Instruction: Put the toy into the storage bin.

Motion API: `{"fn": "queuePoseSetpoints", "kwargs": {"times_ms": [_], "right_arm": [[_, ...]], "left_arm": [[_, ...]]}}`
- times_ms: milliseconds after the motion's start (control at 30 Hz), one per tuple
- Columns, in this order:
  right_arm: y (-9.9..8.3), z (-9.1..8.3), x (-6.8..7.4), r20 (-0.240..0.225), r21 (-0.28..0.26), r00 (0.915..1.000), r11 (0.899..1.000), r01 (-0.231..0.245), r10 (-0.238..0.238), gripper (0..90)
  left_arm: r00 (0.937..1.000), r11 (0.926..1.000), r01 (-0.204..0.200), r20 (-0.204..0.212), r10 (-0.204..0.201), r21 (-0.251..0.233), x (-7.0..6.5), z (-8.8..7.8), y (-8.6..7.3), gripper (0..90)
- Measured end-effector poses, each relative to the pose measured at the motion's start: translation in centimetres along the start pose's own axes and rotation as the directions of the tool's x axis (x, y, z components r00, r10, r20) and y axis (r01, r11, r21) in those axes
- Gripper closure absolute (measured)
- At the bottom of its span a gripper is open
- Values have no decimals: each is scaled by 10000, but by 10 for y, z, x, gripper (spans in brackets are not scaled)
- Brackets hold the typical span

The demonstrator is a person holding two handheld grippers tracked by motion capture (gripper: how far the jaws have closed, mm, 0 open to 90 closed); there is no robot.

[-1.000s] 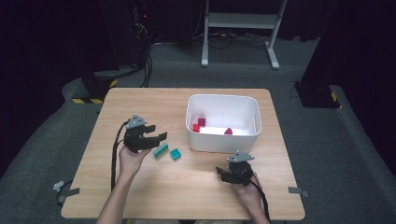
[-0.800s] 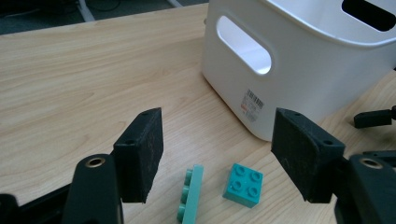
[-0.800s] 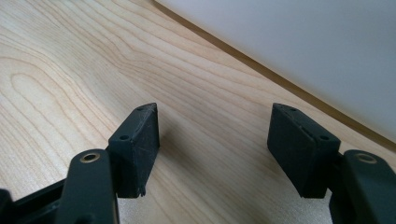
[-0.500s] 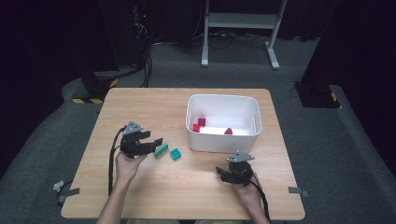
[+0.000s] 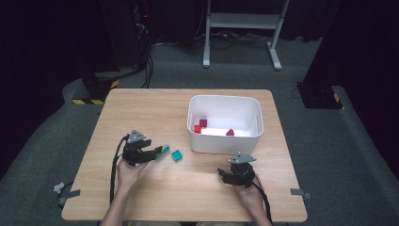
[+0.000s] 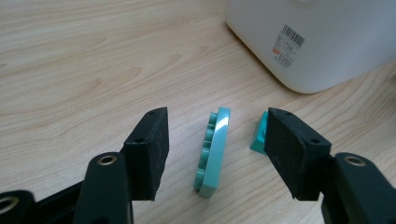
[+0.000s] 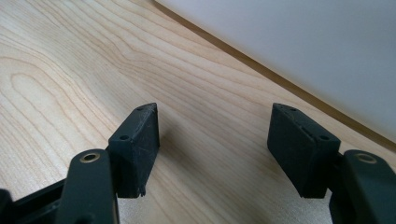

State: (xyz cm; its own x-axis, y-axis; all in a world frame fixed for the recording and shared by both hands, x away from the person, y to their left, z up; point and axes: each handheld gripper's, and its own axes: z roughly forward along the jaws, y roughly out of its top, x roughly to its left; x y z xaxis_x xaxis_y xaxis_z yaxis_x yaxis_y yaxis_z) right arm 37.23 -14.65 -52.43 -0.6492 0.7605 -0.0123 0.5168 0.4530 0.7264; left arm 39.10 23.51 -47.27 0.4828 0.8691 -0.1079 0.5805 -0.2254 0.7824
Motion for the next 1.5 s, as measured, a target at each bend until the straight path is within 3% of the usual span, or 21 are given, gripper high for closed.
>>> {"fn": "queuePoseSetpoints", "kwargs": {"times_ms": [567,867,1233,1500], "right_arm": [[0,0,0,0,4,10000,10000,-6,6,344],[0,0,0,-2,11,10000,10000,-29,29,343],[0,0,0,0,7,10000,10000,-27,27,344],[0,0,0,-1,7,10000,10000,-28,28,343]], "left_arm": [[10000,9977,16,-43,-13,673,0,20,-20,488],[9996,9972,257,-113,-249,706,2,28,-26,524],[9998,9954,88,-184,-71,951,0,35,-31,560],[9995,9962,57,-299,-31,873,-1,36,-32,607]]}}
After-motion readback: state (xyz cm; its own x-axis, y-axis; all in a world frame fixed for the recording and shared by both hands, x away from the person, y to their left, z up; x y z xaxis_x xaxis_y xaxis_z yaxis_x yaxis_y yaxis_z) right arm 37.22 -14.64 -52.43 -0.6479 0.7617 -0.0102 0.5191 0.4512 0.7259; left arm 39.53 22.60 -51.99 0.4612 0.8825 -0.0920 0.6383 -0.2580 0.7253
